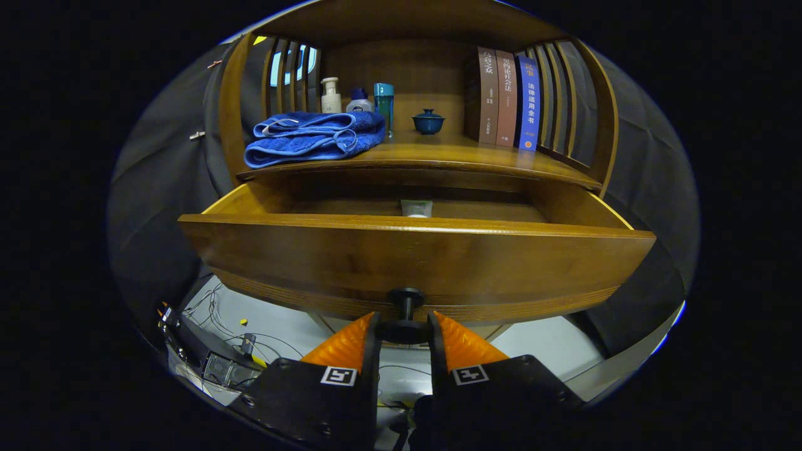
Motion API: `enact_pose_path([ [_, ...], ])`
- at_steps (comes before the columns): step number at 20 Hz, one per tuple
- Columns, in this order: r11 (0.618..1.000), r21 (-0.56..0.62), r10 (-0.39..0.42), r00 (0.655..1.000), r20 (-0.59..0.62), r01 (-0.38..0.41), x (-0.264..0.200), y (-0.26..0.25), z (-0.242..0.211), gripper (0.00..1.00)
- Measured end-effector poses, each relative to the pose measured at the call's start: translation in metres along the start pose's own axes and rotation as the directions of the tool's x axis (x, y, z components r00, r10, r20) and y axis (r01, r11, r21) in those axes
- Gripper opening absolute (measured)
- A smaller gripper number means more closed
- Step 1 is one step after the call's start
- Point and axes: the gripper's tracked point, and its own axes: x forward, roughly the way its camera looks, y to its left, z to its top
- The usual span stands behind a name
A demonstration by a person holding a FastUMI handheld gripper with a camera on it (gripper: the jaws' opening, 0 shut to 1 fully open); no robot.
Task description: Pull open the drawer, take out the items inside it, and place them on the countertop above the cabinet.
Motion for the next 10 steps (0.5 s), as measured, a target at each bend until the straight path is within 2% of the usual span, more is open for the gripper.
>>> enact_pose_path([
  [10, 1.0, 0.022, 0.02, 0.999, -0.025, -0.019, -0.033, 0.004, -0.032, 0.4],
])
